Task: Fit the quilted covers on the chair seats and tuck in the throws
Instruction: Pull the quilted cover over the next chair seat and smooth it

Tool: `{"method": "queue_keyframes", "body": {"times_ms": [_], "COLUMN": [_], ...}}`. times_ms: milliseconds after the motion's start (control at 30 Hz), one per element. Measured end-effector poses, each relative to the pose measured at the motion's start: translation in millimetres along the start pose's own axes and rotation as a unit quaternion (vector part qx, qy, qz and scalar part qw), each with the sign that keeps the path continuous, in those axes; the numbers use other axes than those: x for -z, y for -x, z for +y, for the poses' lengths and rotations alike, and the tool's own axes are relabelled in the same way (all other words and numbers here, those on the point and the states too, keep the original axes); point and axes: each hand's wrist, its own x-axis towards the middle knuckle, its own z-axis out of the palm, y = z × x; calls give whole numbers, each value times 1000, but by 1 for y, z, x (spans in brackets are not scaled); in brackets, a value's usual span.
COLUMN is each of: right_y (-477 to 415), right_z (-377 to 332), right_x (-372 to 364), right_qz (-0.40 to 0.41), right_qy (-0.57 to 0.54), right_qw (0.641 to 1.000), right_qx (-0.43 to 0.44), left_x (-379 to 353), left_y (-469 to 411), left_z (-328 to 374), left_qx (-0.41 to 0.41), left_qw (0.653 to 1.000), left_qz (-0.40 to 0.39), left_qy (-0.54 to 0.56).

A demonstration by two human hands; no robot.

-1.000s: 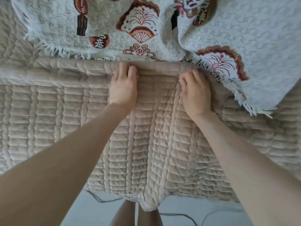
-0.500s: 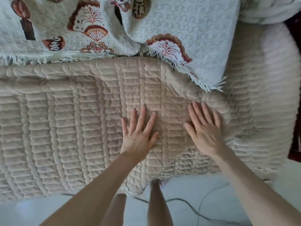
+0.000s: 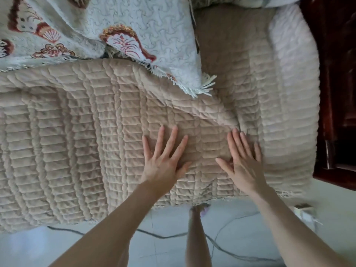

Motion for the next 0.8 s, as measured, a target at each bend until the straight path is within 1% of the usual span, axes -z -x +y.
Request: {"method": "queue_keyframes", "body": {"times_ms": [133, 233, 300, 367, 467, 567, 633, 700, 800], "right_y": [12, 17, 24, 21, 11, 7, 7, 5, 3], "right_z": [45, 82, 106, 123, 129, 128, 137, 149, 157], "right_x": [0, 3, 4, 2, -2, -9, -9, -6, 3], "right_qz": [11, 22, 24, 62, 133, 164, 175, 178, 179], "right_qy": [-10, -34, -16, -36, -94, -95, -97, -91, -111], "right_qw": [999, 999, 998, 993, 979, 971, 970, 973, 972], "right_qx": [37, 15, 49, 96, 121, 143, 137, 111, 100], "left_x": [-12, -23, -29, -34, -39, -41, -36, -34, -33], "left_y": [-2, -7, -15, -25, -35, -37, -41, -50, -63], "left_z": [47, 78, 89, 96, 102, 106, 118, 128, 141], "left_qx": [-69, -85, -72, -45, -34, -16, -9, -8, 16], "left_qw": [997, 996, 997, 999, 998, 998, 998, 997, 999], "left_qz": [-6, -3, 5, 21, 42, 58, 64, 69, 42], "left_qy": [-16, -25, -16, -9, -18, -11, 1, 13, 7]}}
